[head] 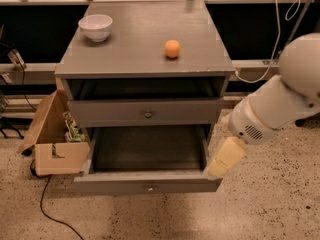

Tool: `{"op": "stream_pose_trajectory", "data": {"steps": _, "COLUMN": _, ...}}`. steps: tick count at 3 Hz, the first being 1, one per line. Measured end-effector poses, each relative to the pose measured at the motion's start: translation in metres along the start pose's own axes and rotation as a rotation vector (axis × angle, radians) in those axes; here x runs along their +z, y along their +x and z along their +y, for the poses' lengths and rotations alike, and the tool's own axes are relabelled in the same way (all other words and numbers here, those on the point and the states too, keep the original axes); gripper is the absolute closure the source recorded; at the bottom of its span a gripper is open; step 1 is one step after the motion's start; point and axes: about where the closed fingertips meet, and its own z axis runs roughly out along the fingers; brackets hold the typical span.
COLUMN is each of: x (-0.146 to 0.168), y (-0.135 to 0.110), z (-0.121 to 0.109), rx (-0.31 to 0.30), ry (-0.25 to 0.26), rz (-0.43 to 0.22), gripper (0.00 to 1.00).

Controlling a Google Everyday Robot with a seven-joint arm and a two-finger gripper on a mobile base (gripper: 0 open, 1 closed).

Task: Close middle drawer

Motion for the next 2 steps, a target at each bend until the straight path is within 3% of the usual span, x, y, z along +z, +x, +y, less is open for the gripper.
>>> {"op": "stream_pose_trajectory", "data": {"steps": 1, "x": 0.088, "y": 0.015, "z": -0.012, "rx": 0.066, "ry": -0.078, "rz": -0.001, "gripper": 0.00}}
{"op": "stream_pose_trajectory", "data": {"steps": 2, "x": 0.139, "y": 0.024, "z": -0.018, "rx": 0.102, "ry": -0.108, "rz": 0.018, "gripper": 0.00}}
